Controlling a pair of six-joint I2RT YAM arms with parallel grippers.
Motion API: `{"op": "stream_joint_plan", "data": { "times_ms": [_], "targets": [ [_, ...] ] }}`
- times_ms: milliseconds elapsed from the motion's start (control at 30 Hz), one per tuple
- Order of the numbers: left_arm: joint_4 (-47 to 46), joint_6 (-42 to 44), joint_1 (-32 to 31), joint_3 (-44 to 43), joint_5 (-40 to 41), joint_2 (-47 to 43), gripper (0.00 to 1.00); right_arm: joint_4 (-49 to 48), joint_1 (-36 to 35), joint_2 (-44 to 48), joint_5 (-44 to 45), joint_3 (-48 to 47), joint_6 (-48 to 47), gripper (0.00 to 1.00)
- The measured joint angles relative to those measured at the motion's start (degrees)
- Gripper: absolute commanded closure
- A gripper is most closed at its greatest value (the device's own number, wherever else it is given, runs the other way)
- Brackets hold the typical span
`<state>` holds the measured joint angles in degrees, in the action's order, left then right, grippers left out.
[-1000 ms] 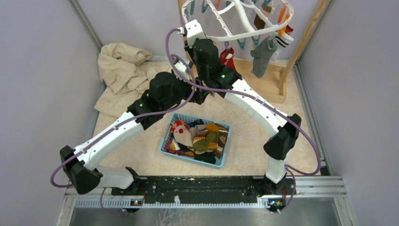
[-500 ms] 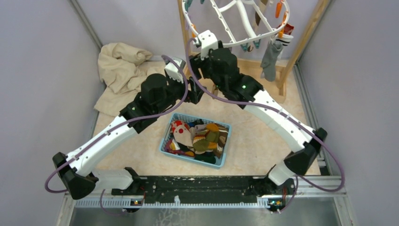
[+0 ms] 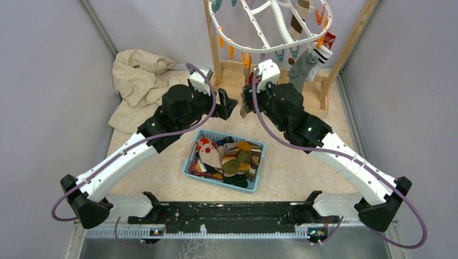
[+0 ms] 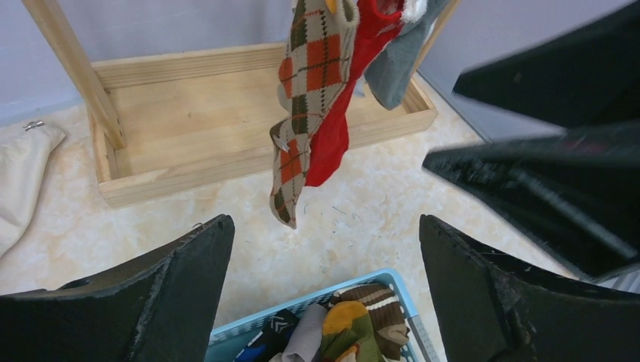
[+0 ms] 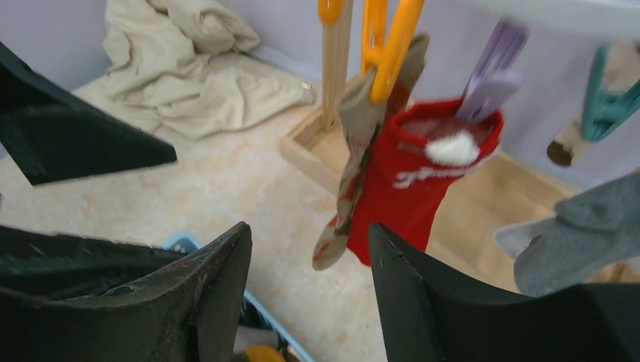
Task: Remove the socks clipped to the hanger
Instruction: Adjust the hanger on the clothesline.
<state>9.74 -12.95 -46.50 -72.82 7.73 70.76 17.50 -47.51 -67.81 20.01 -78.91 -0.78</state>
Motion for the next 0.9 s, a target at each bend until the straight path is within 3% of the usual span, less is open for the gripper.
{"op": "stream_joint_plan", "data": {
  "times_ms": [300,633,900],
  "targets": [
    [1.03,1.25,0.0,-0.46,2.21,0.07,0.01,-4.59,0.0,2.01,-0.2,17.68,5.16,0.47],
    [2.19,1.27,0.33,-0.55,3.26,0.02,0.01,-13.86,0.0,1.66,0.94,22.71,8.11,0.49],
    [2.43,1.25,0.94,0.11,3.39,-0.5,0.01,-16.98,0.0,1.55,0.94,28.89,12.04,0.37]
  ]
}}
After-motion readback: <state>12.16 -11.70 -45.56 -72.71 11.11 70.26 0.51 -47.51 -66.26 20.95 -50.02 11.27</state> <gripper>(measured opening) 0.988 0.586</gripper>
